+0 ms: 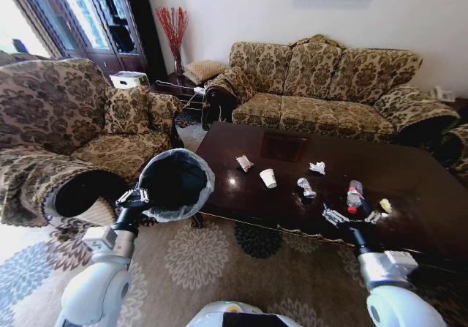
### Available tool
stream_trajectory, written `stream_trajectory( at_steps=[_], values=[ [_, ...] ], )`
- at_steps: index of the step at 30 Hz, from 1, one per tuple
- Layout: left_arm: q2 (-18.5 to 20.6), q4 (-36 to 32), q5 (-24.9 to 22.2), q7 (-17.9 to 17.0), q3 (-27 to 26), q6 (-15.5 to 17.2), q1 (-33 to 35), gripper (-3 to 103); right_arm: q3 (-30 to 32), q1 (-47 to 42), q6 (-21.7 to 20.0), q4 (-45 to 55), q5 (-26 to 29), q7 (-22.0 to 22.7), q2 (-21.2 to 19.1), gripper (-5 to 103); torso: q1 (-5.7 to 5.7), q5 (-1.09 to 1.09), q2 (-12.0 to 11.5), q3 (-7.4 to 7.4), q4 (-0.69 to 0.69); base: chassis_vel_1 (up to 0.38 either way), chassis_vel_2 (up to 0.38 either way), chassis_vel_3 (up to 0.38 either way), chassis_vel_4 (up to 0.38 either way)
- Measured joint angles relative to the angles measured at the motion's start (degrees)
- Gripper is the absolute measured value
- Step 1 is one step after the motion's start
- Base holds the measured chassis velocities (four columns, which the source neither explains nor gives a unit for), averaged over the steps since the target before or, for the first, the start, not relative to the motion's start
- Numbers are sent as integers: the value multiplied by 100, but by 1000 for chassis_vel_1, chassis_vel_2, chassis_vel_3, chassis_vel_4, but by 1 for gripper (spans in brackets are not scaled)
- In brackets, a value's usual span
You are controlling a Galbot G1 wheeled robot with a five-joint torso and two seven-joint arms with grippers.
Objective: Move to the front of the table and place the trash on the table into the trash bin.
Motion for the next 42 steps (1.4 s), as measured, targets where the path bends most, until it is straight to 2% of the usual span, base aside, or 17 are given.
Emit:
stream_trajectory(
  at_steps=[10, 12, 14, 15, 17, 18, 26, 32, 42],
  values=[
    [-1, 0, 4, 0, 0, -3, 3, 1, 1, 1, -1, 0, 6, 0, -1, 100, 0, 0, 0, 0, 0, 0, 0, 0, 0],
    [-26, -2, 55, 1, 1, -84, 43, 1, 20, 28, -45, 8, 80, 22, -47, 100, 0, 2, 0, 0, -5, 0, 0, 0, 0],
    [-159, -62, 297, -42, 3, -407, 201, 1, 65, 51, -191, 54, 149, 56, -131, 100, 0, -3, 0, 0, 3, 0, 0, 0, 0],
    [-199, -86, 294, -89, 2, -526, 236, 1, 70, 47, -262, 79, 170, 71, -148, 100, 0, 2, 0, 0, 4, 0, 0, 0, 0],
    [-212, -100, 258, -89, 3, -568, 248, 1, 76, 42, -283, 90, 195, 66, -155, 100, 0, 2, 0, 0, 4, 0, 0, 0, 0],
    [-223, -109, 207, -60, 6, -599, 256, 1, 95, 39, -278, 98, 237, 26, -167, 100, 0, 0, 0, 0, -1, 0, 0, 0, 0],
    [-244, -112, 250, 13, 1, -582, 248, 1, 60, 107, -109, 98, 383, -152, -211, 100, 0, 1, 0, 0, 0, 0, 0, 0, 0],
    [-273, -39, 502, 6, -32, -564, 249, 1, 38, 106, -155, 63, 435, -241, -226, 100, 0, -1, 0, 0, 1, 0, 0, 0, 0],
    [-254, -62, 491, 13, -24, -538, 239, 1, 24, 105, -68, -30, 422, -301, -182, 100, -1, 0, 0, -1, 0, -27, 25, 24, -26]
  ],
)
